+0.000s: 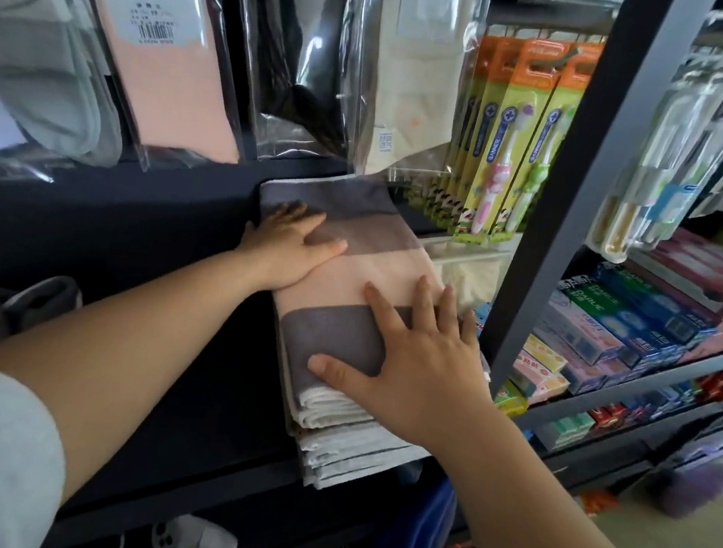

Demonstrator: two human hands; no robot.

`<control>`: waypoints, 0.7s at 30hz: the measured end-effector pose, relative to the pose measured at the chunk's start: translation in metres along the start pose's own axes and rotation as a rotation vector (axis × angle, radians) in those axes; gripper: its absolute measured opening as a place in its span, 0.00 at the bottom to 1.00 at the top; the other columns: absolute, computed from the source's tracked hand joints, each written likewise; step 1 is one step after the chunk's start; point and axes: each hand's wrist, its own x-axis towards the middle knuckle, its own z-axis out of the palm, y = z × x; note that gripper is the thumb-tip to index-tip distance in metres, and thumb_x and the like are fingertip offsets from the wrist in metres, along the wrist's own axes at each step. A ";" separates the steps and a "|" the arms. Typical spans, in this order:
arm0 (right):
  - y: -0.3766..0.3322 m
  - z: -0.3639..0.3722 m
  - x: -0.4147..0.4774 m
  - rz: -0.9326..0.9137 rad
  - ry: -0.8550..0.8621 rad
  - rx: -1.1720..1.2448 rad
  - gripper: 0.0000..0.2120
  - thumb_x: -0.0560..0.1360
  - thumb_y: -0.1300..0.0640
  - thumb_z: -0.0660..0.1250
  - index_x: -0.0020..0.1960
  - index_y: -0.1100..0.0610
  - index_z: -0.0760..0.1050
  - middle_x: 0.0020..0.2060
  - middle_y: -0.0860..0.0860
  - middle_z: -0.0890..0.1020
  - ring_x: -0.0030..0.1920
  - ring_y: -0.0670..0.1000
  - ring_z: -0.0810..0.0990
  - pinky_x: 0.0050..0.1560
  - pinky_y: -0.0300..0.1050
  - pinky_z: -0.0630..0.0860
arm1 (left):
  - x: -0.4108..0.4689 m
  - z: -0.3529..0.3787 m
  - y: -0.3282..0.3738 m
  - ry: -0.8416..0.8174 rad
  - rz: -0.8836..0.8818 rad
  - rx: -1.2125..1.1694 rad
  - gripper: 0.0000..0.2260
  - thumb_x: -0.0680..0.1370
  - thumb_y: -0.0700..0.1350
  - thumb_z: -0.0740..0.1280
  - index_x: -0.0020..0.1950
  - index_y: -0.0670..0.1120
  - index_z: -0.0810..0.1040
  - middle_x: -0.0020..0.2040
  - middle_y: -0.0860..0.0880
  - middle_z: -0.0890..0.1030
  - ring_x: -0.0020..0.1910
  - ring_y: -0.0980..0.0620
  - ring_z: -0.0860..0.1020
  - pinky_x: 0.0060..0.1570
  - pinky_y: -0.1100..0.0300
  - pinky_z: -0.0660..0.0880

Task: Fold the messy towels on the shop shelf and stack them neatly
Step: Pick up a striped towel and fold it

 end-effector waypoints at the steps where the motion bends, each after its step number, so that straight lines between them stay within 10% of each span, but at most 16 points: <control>1: 0.002 0.000 -0.003 -0.005 0.020 0.005 0.53 0.62 0.14 0.37 0.81 0.40 0.38 0.81 0.61 0.41 0.80 0.65 0.37 0.77 0.67 0.41 | -0.004 0.001 -0.004 0.057 -0.007 -0.083 0.35 0.76 0.71 0.56 0.80 0.56 0.61 0.82 0.51 0.54 0.81 0.50 0.51 0.78 0.39 0.49; 6: 0.009 -0.001 -0.016 -0.034 0.124 0.038 0.46 0.69 0.21 0.35 0.81 0.43 0.48 0.81 0.58 0.50 0.81 0.61 0.45 0.79 0.63 0.46 | -0.054 0.009 -0.025 0.314 0.005 -0.344 0.31 0.77 0.62 0.56 0.74 0.47 0.72 0.75 0.44 0.71 0.74 0.46 0.68 0.75 0.52 0.63; 13: -0.059 -0.003 -0.025 -0.382 0.465 0.218 0.24 0.80 0.37 0.56 0.65 0.51 0.77 0.65 0.53 0.78 0.71 0.59 0.70 0.72 0.64 0.64 | -0.146 0.019 -0.101 0.300 -0.110 -0.226 0.26 0.79 0.64 0.59 0.73 0.52 0.71 0.72 0.47 0.73 0.69 0.46 0.72 0.69 0.45 0.69; 21: -0.169 0.058 0.000 -0.570 0.261 0.326 0.18 0.80 0.43 0.59 0.59 0.52 0.80 0.56 0.49 0.80 0.60 0.53 0.75 0.61 0.52 0.75 | -0.252 0.014 -0.203 0.265 -0.406 0.271 0.29 0.74 0.68 0.64 0.67 0.51 0.73 0.65 0.46 0.76 0.65 0.40 0.71 0.62 0.45 0.69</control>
